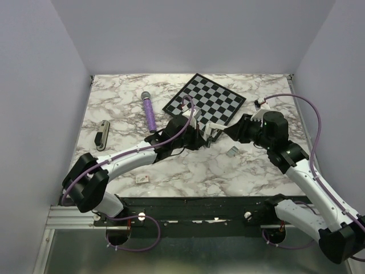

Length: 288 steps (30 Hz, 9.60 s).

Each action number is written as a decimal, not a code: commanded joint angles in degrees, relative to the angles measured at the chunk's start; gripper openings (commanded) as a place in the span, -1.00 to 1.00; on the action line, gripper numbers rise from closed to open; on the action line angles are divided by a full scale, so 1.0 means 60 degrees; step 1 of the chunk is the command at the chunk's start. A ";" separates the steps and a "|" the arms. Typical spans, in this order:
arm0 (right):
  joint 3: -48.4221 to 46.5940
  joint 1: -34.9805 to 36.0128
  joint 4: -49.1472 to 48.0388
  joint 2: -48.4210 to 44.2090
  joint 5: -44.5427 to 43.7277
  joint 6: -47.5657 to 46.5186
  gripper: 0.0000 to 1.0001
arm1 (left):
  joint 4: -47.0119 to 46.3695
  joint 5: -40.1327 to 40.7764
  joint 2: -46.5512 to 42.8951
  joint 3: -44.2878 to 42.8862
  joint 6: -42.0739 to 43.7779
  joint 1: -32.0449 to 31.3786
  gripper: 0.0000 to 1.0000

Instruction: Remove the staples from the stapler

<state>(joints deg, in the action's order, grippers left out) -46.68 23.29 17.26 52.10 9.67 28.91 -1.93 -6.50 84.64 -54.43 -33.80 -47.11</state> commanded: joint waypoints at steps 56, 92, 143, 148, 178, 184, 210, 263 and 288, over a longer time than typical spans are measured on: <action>-0.5025 -0.0571 0.5430 0.6698 0.5698 -0.3045 0.43 | -0.1069 -0.2432 -0.0982 0.1338 0.3758 0.0030 -1.00; -0.4131 -0.0585 0.2986 0.6113 0.4762 -0.2489 -0.99 | 0.0627 -0.0661 -0.0981 0.0415 0.3964 0.0586 -0.04; -0.4657 -0.0161 0.4610 0.4853 0.4247 -0.1947 -0.99 | 0.1436 -0.2913 -0.1524 -0.0742 0.5780 0.1334 0.02; -0.4613 -0.0146 0.4551 0.4867 0.4481 -0.1815 -0.99 | 0.1055 -0.3544 -0.1524 -0.0522 0.5663 0.1202 0.04; -0.4686 -0.0146 0.3950 0.4779 0.5126 -0.1199 -0.99 | 0.0762 -0.4173 -0.0426 -0.0493 0.5502 0.0836 -0.59; -0.4745 -0.0146 0.3658 0.4955 0.5288 -0.0995 -0.69 | -0.0174 -0.4761 -0.0308 -0.0158 0.4174 0.0821 -1.00; -0.0616 0.0000 -0.1453 -0.0493 0.0616 0.0221 0.69 | -0.2519 -0.1934 -0.0586 -0.0068 -0.3872 0.1334 -1.00; -0.2020 -0.2119 -0.2027 0.4613 -0.3047 -0.2429 -0.84 | 0.2794 -0.0266 -0.2473 -0.0903 0.0021 0.2153 0.97; -0.7029 -0.4218 0.1532 1.0872 -0.3385 -0.2869 -0.67 | 0.3735 0.1274 -0.3838 -0.0244 0.0682 0.2871 0.97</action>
<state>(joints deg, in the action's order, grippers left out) -84.88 -1.58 19.77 113.82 -10.90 14.72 19.70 -0.73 62.46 -55.77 -30.02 -30.39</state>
